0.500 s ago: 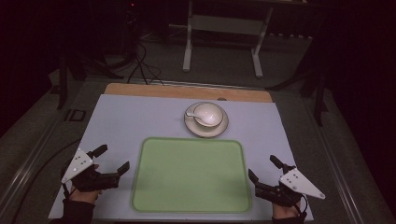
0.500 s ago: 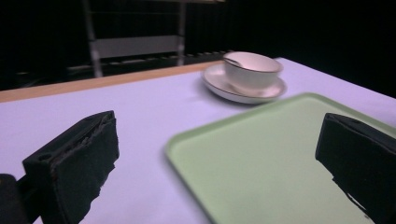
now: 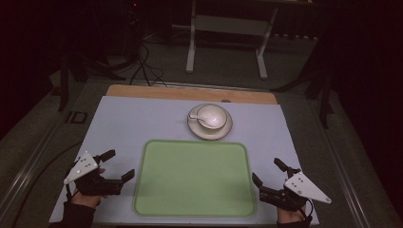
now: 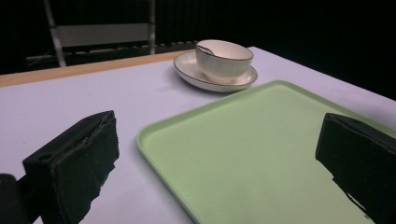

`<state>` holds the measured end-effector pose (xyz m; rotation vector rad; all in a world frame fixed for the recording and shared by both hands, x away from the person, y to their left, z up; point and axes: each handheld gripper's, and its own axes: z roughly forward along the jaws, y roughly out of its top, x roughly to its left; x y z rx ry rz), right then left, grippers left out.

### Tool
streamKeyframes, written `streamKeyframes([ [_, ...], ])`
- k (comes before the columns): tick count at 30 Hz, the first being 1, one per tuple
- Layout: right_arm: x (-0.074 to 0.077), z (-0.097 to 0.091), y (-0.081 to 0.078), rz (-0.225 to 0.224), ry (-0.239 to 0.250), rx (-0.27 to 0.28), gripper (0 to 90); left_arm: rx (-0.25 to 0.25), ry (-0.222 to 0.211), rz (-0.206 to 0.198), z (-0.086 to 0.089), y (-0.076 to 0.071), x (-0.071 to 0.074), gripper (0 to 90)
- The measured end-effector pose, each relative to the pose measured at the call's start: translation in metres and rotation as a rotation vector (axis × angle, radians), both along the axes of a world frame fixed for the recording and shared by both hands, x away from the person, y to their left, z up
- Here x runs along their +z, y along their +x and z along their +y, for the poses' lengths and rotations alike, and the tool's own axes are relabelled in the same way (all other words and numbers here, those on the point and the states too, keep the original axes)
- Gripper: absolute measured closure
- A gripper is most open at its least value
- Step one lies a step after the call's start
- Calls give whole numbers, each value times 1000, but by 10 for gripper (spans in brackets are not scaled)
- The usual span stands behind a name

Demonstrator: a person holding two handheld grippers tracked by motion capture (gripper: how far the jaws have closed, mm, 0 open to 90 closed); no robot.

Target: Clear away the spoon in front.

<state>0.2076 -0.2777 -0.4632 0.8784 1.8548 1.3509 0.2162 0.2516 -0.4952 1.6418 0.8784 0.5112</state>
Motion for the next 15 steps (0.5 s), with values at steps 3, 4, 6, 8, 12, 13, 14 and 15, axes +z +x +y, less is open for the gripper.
streamKeyframes([
  [3, 0, 1, 0, -3, -2, 3, 132, -26, 13, 22, -3, 0, 2, 0],
  [4, 0, 1, 0, -3, -2, 4, 132, -60, 12, 49, -6, 1, 5, 0],
  [6, 0, 1, 0, -2, -1, 4, 132, -90, -1, 57, -9, 0, 9, 0],
  [8, 0, 1, 0, -3, 0, 4, 132, -126, -14, 66, -13, -1, 13, 0],
  [12, 0, 3, -1, -4, -4, 6, 132, -170, -15, 62, -22, -3, 22, 0],
  [13, 0, 3, -1, -4, -4, 6, 132, -170, -15, 62, -22, -3, 22, 0],
  [14, 0, 3, -1, -3, -3, 6, 132, -185, 2, 61, -27, -3, 26, 0],
  [15, 0, 3, -1, -3, -3, 6, 132, -185, 2, 61, -27, -3, 26, 0],
])
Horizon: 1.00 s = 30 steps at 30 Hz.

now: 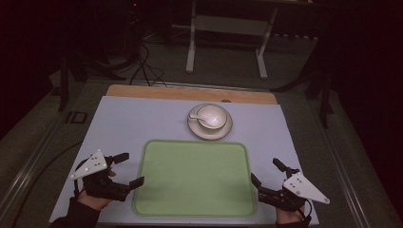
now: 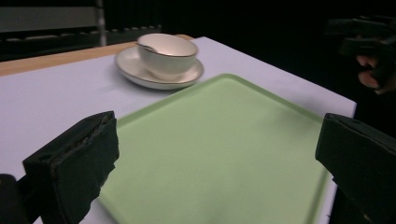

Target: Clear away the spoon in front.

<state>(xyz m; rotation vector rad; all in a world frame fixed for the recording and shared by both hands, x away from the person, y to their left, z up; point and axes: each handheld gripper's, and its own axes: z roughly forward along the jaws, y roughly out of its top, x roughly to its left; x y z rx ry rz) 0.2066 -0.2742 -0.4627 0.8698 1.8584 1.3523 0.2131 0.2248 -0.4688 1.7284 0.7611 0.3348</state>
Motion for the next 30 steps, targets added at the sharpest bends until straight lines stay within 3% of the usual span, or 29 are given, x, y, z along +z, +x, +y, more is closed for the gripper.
streamKeyframes([
  [8, 1, 1, 0, -4, 3, 6, 132, -40, 37, -33, -14, 4, 18, 0],
  [17, 0, 2, 0, -1, 5, 13, 132, -39, 39, -58, -29, 26, 38, 3],
  [21, 1, 2, 0, -1, 5, 15, 132, -41, 48, -58, -39, 39, 41, 30],
  [26, 1, 4, -1, 1, 2, 19, 132, -53, 29, -31, -50, 57, 43, 57],
  [29, 1, 4, -1, 0, 0, 21, 132, -49, 26, -32, -51, 60, 44, 67],
  [30, 0, 4, -1, 0, 0, 23, 133, -41, 23, -16, -56, 70, 46, 77],
])
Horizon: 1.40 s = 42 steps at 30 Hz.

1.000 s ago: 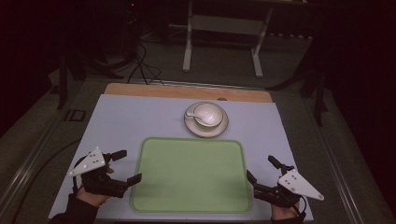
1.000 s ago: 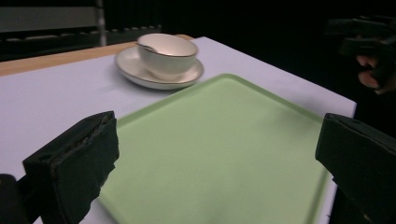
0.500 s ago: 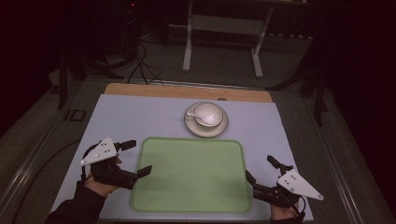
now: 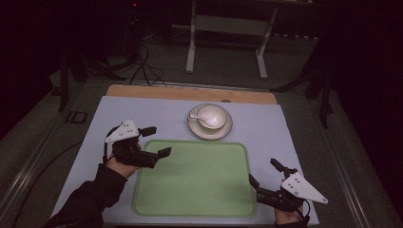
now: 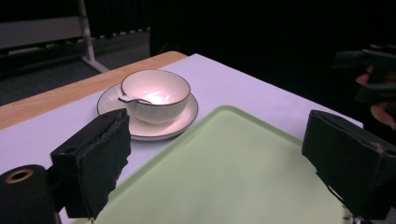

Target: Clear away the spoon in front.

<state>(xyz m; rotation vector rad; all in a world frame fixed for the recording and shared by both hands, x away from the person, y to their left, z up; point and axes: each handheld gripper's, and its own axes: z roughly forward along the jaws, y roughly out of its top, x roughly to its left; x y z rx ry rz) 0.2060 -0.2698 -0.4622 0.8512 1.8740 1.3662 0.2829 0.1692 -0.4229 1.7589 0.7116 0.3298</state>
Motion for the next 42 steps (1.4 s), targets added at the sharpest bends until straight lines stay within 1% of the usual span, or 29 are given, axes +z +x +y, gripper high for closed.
streamKeyframes([
  [1, 0, 0, 0, 2, 0, 3, 133, 3, -5, 8, -2, 4, 1, 87],
  [2, 0, 0, 0, 3, 0, 3, 133, 13, -16, 27, -5, 14, 3, 93],
  [3, 0, 0, 0, 3, 0, 3, 133, 13, -16, 27, -5, 14, 3, 96],
  [4, 0, 0, 0, 2, -1, 2, 133, 24, -23, 31, -7, 19, 4, 96],
  [6, 0, 0, 0, -1, 0, 3, 133, 38, -21, 37, -11, 27, 5, 121],
  [9, 0, -1, 0, 1, 1, 4, 133, 65, -37, 43, -17, 37, 3, 146],
  [10, 0, -1, 0, 1, 1, 5, 133, 77, -53, 45, -23, 43, 1, 158],
  [11, 0, -1, 0, 1, 1, 5, 133, 77, -53, 45, -23, 43, 1, 173],
  [12, 0, -1, 1, 1, 2, 6, 133, 89, -61, 44, -25, 45, -1, 173],
  [14, 0, -1, 1, 3, 3, 8, 133, 111, -93, 52, -31, 50, -5, 174],
  [15, 0, -1, 1, 2, 2, 8, 133, 122, -107, 48, -34, 52, -8, 182],
  [17, 0, 0, 1, 2, 2, 9, 133, 139, -131, 66, -39, 57, -12, 192],
  [21, 0, -1, 1, 2, 3, 10, 134, 178, -155, 97, -49, 66, -20, 209],
  [23, 0, -1, 1, 2, 5, 10, 133, 203, -188, 122, -52, 72, -24, 217],
  [26, -1, -1, 1, 4, 4, 13, 134, 254, -255, 147, -56, 79, -31, 244],
  [27, -1, -1, 1, 4, 4, 13, 134, 271, -281, 158, -57, 81, -33, 244],
  [28, -1, 0, 1, 4, 4, 14, 134, 284, -316, 152, -58, 82, -36, 251],
  [31, -1, 0, 1, 7, 3, 15, 134, 324, -413, 162, -61, 85, -46, 265],
  [32, -1, 0, 1, 6, 4, 15, 134, 338, -428, 168, -62, 86, -49, 265],
  [34, -1, -1, 1, 6, 5, 16, 134, 370, -441, 184, -67, 88, -55, 266],
  [35, -1, -1, 1, 6, 6, 14, 134, 378, -443, 201, -70, 89, -59, 266],
  [36, -1, -1, 1, 7, 7, 15, 134, 399, -435, 213, -73, 90, -62, 266],
  [37, -1, -1, 1, 6, 7, 15, 134, 414, -442, 231, -75, 92, -65, 266],
  [38, -1, -1, 1, 7, 7, 16, 134, 444, -456, 265, -78, 95, -70, 277],
  [39, -1, -1, 1, 7, 7, 16, 134, 444, -456, 265, -78, 95, -70, 281],
  [42, 0, -1, 1, 4, 9, 17, 134, 484, -472, 287, -82, 99, -77, 288],
])
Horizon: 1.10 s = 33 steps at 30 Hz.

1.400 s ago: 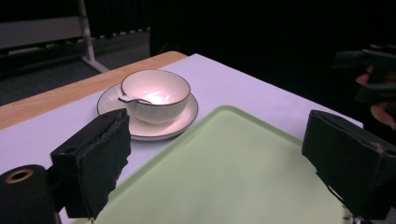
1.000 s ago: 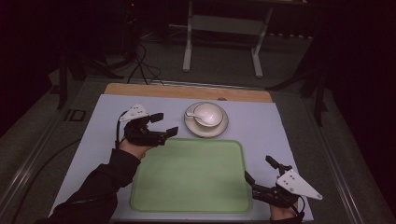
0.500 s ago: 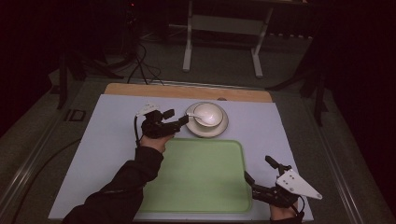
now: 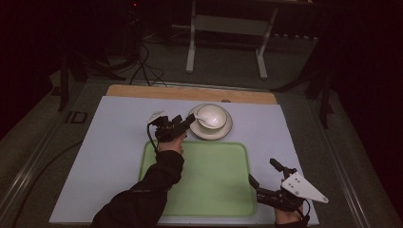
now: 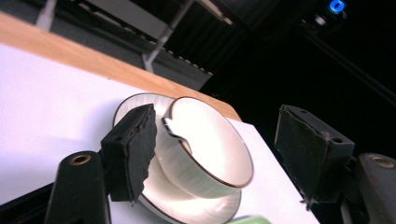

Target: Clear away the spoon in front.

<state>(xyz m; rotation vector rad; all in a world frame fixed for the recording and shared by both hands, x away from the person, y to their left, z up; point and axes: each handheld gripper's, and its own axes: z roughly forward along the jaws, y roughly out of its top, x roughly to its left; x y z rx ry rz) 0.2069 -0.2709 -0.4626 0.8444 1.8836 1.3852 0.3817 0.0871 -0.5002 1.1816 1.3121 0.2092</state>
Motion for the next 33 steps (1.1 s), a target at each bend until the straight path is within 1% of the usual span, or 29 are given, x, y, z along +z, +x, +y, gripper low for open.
streamKeyframes([
  [3, 0, 0, 0, 1, 3, 0, 134, 49, -35, 22, -7, 3, -6, 287],
  [5, 0, -1, 0, 2, 5, 2, 134, 56, -32, 23, -9, 4, -8, 287],
  [8, 0, -1, 0, 1, 7, 2, 135, 81, -45, 51, -17, 8, -12, 287],
  [9, 1, -1, -1, 0, 8, 3, 135, 84, -39, 60, -19, 9, -13, 287],
  [10, 1, -1, -1, 0, 8, 3, 135, 76, -41, 66, -21, 10, -15, 287],
  [11, 1, -1, -1, -1, 10, 6, 135, 85, -38, 74, -24, 12, -18, 288],
  [12, 1, -1, -1, -3, 9, 8, 135, 87, -52, 90, -25, 14, -21, 304],
  [14, 0, 0, -1, 0, 7, 12, 135, 91, -69, 100, -27, 17, -24, 320],
  [16, 0, 0, -1, 1, 8, 14, 135, 95, -86, 97, -28, 20, -27, 342],
  [17, 0, 1, -1, 0, 7, 15, 135, 95, -86, 97, -28, 20, -27, 352],
  [18, 0, 1, -1, 1, 7, 14, 135, 101, -104, 101, -30, 23, -28, 371],
  [19, 0, 1, -1, 2, 9, 15, 135, 101, -104, 101, -30, 23, -28, 384],
  [20, 0, 0, -1, 2, 9, 15, 135, 113, -116, 106, -32, 25, -29, 401],
  [21, 0, 0, -1, 3, 10, 13, 135, 113, -116, 106, -32, 25, -29, 417],
  [22, 0, 0, -1, 2, 12, 12, 135, 122, -133, 122, -33, 28, -30, 432],
  [24, 0, -1, -1, 2, 14, 12, 136, 120, -139, 125, -33, 29, -30, 457],
  [25, 0, -1, -1, 3, 17, 15, 136, 124, -156, 131, -33, 31, -31, 467],
  [26, 0, -1, -1, 3, 17, 15, 136, 124, -156, 131, -33, 31, -31, 488],
  [27, 0, -1, -1, 4, 18, 15, 136, 125, -166, 131, -33, 32, -31, 488],
  [29, 0, -1, -1, 6, 19, 16, 136, 122, -169, 135, -33, 32, -32, 522],
  [30, 0, -1, -1, 7, 20, 16, 136, 128, -188, 148, -34, 35, -34, 571],
  [33, 0, -1, 0, 8, 22, 17, 136, 138, -215, 158, -33, 36, -36, 636],
])
